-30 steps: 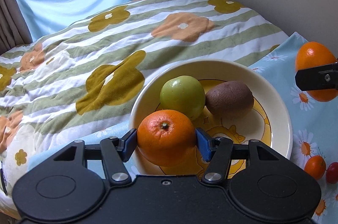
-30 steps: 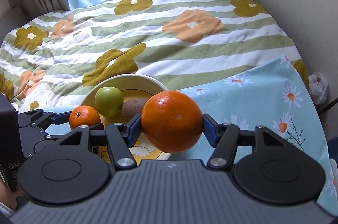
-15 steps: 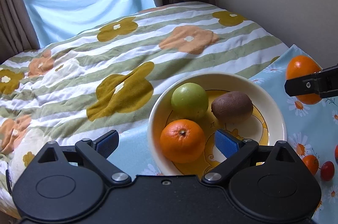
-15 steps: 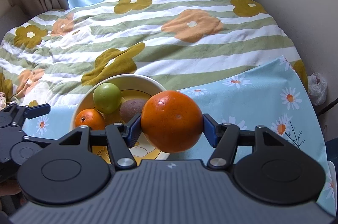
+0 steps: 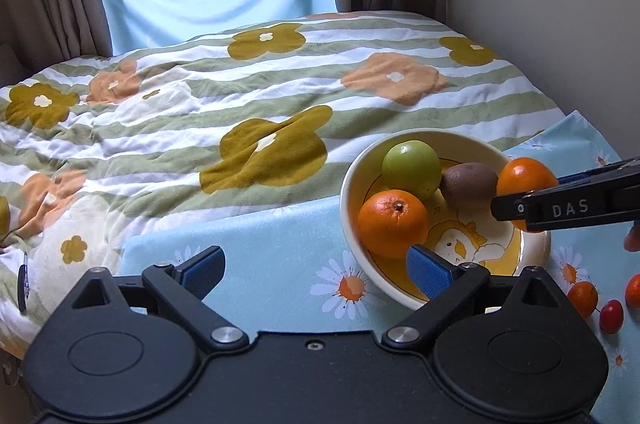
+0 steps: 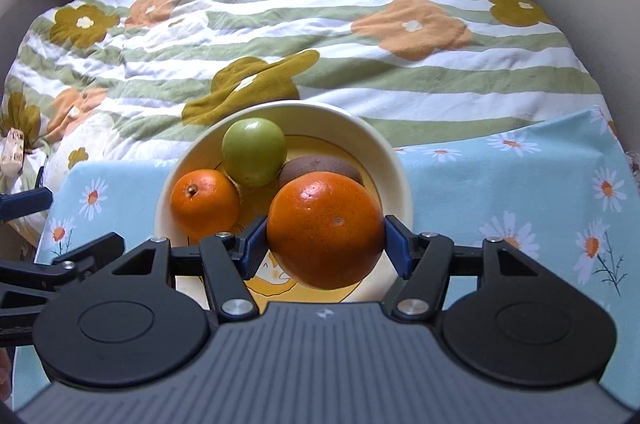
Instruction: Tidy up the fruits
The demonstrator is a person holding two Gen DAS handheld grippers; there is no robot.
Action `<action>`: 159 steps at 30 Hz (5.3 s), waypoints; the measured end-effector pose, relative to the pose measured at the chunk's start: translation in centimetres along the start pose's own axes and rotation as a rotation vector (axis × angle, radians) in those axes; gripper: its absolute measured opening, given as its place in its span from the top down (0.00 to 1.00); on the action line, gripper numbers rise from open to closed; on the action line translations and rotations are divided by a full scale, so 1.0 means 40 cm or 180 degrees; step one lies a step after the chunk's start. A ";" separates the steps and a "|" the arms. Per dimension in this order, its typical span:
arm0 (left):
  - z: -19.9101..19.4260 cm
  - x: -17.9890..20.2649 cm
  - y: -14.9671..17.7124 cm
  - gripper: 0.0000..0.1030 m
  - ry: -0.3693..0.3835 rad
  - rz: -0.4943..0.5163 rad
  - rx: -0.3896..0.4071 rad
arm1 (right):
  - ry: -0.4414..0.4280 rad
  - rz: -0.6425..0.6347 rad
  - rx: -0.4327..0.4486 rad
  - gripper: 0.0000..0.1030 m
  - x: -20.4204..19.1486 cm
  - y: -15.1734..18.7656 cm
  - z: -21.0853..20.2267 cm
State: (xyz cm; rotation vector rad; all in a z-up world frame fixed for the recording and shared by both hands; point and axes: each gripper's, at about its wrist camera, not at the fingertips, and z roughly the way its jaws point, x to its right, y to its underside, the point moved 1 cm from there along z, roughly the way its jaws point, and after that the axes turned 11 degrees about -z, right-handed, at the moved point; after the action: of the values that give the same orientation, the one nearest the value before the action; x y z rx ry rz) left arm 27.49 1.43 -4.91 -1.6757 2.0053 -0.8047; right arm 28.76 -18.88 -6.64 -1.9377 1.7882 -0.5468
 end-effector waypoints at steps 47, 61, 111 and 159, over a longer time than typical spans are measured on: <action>-0.311 0.075 0.098 0.04 -0.0094 -0.0441 0.0639 | 0.0095 -0.0092 0.0645 0.00 0.093 0.137 -0.358; -0.444 0.208 0.240 0.04 -0.0218 -0.0617 0.0811 | -0.0107 -0.0299 0.0759 0.00 0.157 0.319 -0.504; -0.049 0.289 0.342 0.43 -0.0165 -0.0045 0.0137 | -0.0092 -0.0505 0.0277 0.47 0.160 0.468 -0.132; -0.366 0.302 0.184 0.43 -0.0227 -0.0484 0.0694 | -0.0341 -0.0749 0.0720 0.57 0.172 0.243 -0.412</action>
State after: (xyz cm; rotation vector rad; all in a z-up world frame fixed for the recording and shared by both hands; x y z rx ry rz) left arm 10.28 -7.04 1.95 -1.7179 1.6916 -0.9638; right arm 12.04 -27.26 1.34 -1.9883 1.3780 -0.6776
